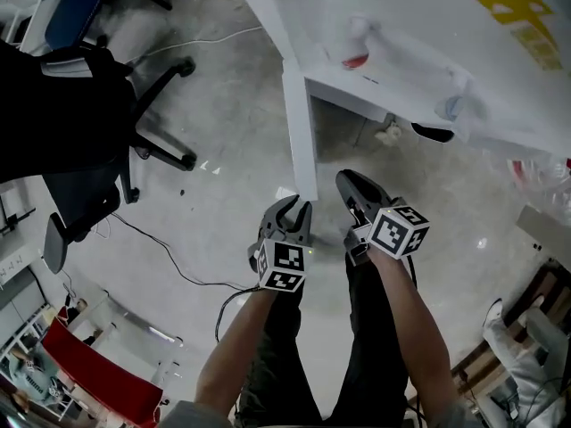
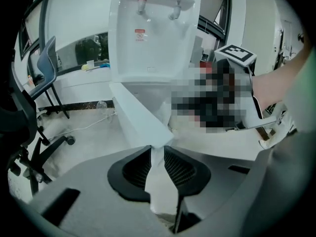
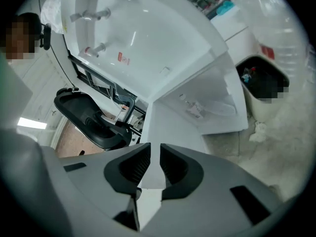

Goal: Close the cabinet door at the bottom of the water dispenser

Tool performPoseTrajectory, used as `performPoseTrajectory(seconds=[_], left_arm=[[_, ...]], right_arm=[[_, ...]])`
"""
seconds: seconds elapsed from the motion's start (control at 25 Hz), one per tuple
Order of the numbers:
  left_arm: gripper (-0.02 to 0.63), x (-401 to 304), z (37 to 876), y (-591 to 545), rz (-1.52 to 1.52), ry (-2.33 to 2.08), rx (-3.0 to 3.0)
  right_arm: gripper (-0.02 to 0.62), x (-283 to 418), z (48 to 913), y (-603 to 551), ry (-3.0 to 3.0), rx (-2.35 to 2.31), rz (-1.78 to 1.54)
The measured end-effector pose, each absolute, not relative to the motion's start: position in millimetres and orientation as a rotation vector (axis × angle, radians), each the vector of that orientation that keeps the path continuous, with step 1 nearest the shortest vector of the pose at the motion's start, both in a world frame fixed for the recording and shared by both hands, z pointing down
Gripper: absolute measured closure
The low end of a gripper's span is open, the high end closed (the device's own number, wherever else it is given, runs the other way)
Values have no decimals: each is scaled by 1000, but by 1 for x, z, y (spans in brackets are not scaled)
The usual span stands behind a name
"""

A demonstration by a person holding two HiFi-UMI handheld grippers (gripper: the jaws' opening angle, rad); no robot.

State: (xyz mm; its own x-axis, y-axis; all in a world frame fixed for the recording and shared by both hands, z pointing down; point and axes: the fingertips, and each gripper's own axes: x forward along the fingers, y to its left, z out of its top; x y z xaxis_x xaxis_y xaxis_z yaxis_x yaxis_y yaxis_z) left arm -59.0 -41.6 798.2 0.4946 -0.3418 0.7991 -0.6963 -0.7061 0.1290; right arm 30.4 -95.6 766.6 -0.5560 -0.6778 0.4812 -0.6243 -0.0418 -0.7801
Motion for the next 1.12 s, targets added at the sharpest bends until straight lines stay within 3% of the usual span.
performPoseTrajectory(seconds=[0.64,1.12], left_arm=[[531,25,796,-43,995,-928,2227],[532,98,801,-65,877,-938,2211]], right_arm=[[584,123,752,-38,2267,-1684,-1435],[586,182,751,-29,2288,-1796,-1285]])
